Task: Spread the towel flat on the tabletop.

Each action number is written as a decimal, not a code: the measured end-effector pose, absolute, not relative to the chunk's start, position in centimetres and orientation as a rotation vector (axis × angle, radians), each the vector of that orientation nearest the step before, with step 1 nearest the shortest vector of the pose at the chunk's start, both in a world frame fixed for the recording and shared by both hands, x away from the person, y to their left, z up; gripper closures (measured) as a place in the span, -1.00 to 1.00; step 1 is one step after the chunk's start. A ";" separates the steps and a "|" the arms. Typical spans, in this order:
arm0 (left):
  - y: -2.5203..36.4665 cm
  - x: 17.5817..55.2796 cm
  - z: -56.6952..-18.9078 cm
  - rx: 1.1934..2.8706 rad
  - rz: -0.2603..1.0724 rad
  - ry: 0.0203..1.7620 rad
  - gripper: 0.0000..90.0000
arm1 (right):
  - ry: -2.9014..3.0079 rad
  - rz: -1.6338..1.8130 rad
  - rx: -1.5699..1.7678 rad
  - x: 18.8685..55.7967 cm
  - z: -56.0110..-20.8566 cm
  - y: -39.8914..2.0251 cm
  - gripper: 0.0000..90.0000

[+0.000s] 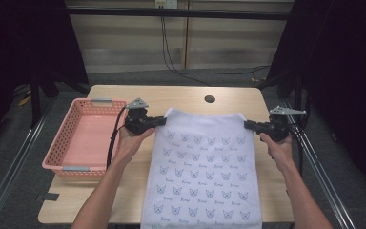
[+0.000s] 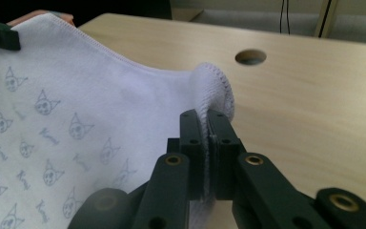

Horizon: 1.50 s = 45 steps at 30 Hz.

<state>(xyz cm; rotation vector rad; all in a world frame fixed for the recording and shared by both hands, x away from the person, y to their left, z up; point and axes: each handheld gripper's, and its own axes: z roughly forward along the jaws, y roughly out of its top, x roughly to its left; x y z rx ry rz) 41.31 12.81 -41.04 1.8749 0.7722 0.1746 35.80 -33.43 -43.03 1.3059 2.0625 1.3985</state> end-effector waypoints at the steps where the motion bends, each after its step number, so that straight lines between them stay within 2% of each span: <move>1: 13.2 41.4 -40.6 1.865 0.186 0.776 0.91 | 2.047 1.411 1.292 36.0 -42.0 -33.5 0.92; 5: 14.4 41.9 -39.5 1.821 0.189 0.791 0.91 | 2.009 1.448 1.251 36.8 -39.0 -33.3 0.92; 13: 16.0 43.0 -37.0 1.748 0.225 0.815 0.91 | 1.963 1.466 1.232 39.3 -35.5 -32.6 0.92; 16: 16.4 43.5 -35.5 1.775 0.261 0.816 0.91 | 1.971 1.437 1.233 40.5 -34.1 -32.1 0.92; 20: 17.2 43.7 -33.6 1.707 0.270 0.796 0.92 | 1.944 1.482 1.222 41.7 -32.0 -31.2 0.92; 25: 17.7 43.1 -33.5 1.690 0.270 0.797 0.91 | 1.921 1.545 1.158 41.9 -30.2 -30.3 0.93; 30: 17.6 40.9 -35.3 1.732 0.235 0.800 0.91 | 1.981 1.556 1.134 40.2 -31.8 -30.0 0.93; 31: 17.6 39.8 -35.7 1.749 0.224 0.795 0.91 | 2.006 1.567 1.140 38.3 -32.7 -30.2 0.93; 36: 17.8 36.1 -36.3 1.766 0.197 0.765 0.91 | 2.054 1.576 1.117 34.4 -34.1 -31.0 0.93; 39: 17.6 34.7 -36.7 1.781 0.224 0.770 0.91 | 2.064 1.573 1.077 31.7 -35.2 -31.5 0.93; 42: 17.4 32.6 -37.9 1.799 0.195 0.760 0.91 | 2.105 1.534 1.075 30.3 -36.0 -31.9 0.93; 45: 17.8 29.9 -39.8 1.831 0.150 0.757 0.91 | 2.153 1.522 1.099 27.0 -37.7 -33.0 0.92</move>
